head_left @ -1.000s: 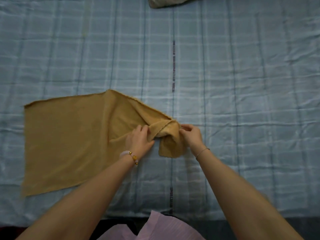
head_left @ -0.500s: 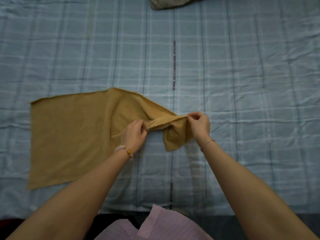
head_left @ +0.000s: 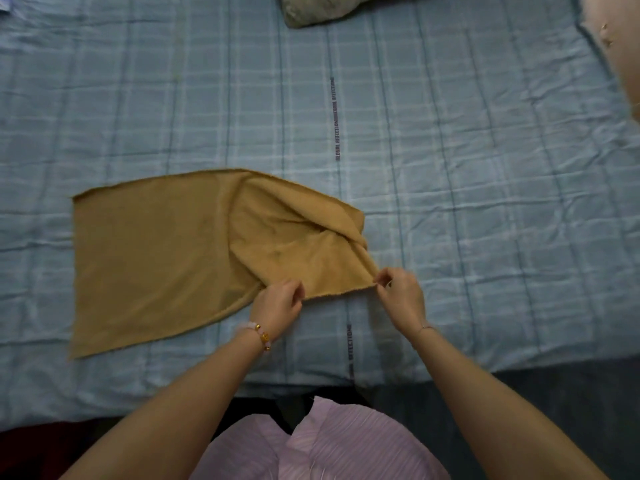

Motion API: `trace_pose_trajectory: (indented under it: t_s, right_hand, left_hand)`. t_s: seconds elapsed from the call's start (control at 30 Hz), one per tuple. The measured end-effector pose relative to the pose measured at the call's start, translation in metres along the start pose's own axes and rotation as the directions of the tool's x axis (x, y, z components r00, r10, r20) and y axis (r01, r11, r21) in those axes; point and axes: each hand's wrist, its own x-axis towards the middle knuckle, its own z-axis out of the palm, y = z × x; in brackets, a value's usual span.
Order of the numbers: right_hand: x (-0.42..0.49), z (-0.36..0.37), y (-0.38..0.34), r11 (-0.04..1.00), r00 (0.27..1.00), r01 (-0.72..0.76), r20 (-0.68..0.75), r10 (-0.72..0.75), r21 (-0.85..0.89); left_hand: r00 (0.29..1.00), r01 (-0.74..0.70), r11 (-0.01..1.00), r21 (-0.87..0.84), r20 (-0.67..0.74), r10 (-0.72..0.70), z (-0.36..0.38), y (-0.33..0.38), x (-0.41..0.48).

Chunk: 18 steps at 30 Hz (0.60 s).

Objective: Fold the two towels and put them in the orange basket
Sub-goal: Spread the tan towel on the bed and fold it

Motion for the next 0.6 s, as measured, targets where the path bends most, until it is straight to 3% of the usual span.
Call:
trace_pose_trajectory:
  t_s: [0.13,0.3,0.4,0.53,0.6]
  right_hand:
    - [-0.033,0.011,0.014,0.986,0.997,0.059,-0.041,-0.066,-0.154]
    - [-0.048,0.024,0.024,0.951,0.999,0.025,-0.03,-0.036,-0.307]
    - [-0.051,0.033,0.029,0.952,1.0,0.008,-0.025,-0.016,-0.305]
    - [-0.049,0.038,0.031,0.96,0.994,0.002,0.106,0.028,-0.279]
    - [-0.047,0.038,0.03,0.979,0.994,-0.05,0.089,0.069,-0.196]
  left_hand:
    - [0.999,-0.01,0.999,0.039,0.048,0.008,0.011,-0.015,-0.023]
    - [0.995,-0.049,0.995,0.087,0.091,0.041,0.025,-0.024,-0.034]
    - [0.994,-0.044,0.992,0.121,0.11,0.03,0.032,-0.027,-0.033]
    - [0.951,-0.092,0.977,0.192,0.307,0.029,0.031,-0.036,-0.025]
    - [0.947,-0.081,0.985,0.156,0.319,0.027,0.021,-0.037,-0.017]
